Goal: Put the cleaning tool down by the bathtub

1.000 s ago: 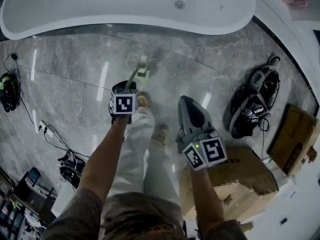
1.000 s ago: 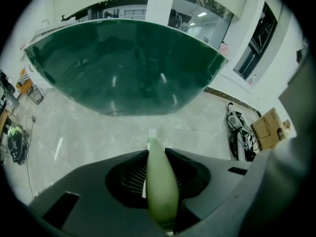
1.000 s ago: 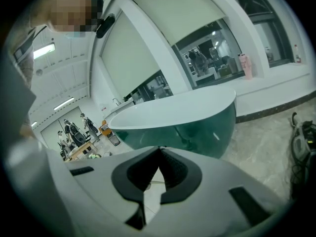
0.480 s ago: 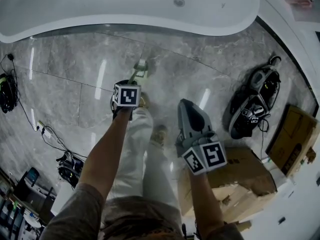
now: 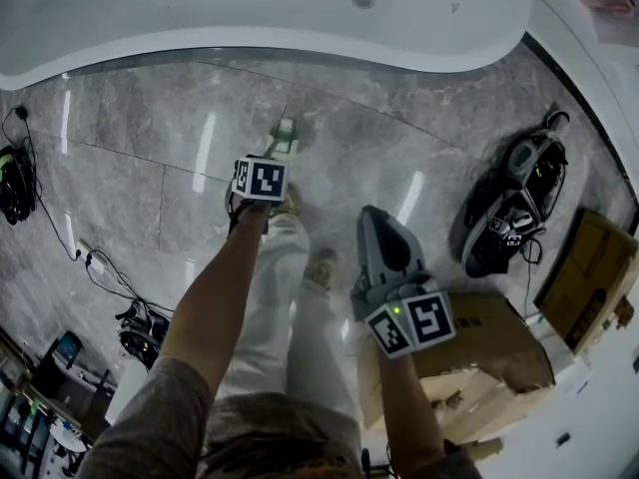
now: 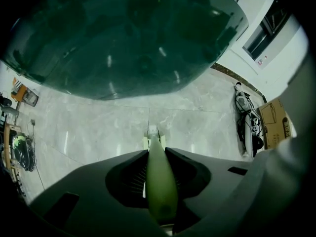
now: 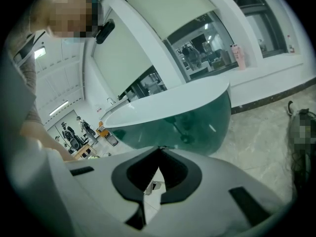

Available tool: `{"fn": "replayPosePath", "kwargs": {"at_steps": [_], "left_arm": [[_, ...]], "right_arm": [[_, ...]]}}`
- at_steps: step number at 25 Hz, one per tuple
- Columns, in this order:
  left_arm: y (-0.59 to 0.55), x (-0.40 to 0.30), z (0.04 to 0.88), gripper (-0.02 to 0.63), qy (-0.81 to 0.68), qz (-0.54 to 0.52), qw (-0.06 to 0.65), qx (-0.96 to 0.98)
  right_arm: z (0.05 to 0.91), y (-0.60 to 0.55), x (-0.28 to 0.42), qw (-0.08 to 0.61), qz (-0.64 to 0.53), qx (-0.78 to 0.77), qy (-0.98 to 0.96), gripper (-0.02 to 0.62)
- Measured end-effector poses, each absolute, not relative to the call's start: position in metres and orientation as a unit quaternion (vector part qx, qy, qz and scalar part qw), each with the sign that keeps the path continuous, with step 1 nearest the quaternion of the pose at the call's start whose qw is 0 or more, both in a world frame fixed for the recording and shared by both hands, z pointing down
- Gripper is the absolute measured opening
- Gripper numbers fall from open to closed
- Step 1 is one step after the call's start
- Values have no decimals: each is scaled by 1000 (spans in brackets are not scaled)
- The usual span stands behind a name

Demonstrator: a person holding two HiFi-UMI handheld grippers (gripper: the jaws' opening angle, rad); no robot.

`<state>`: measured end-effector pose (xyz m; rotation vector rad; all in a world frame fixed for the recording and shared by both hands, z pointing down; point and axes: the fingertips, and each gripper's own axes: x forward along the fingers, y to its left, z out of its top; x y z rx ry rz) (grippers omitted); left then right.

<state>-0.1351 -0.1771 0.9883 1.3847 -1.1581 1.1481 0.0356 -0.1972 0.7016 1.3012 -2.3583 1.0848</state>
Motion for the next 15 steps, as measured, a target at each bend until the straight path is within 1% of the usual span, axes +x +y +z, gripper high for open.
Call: {"fn": "replayPosePath", "kwargs": {"at_steps": [5, 15], "left_arm": [[-184, -129, 991, 107, -462, 489, 468, 573], [-177, -130, 984, 110, -465, 490, 467, 570]], "right_arm": [[703, -204, 42, 114, 371, 452, -804, 0], [696, -202, 38, 112, 371, 446, -807, 0]]}}
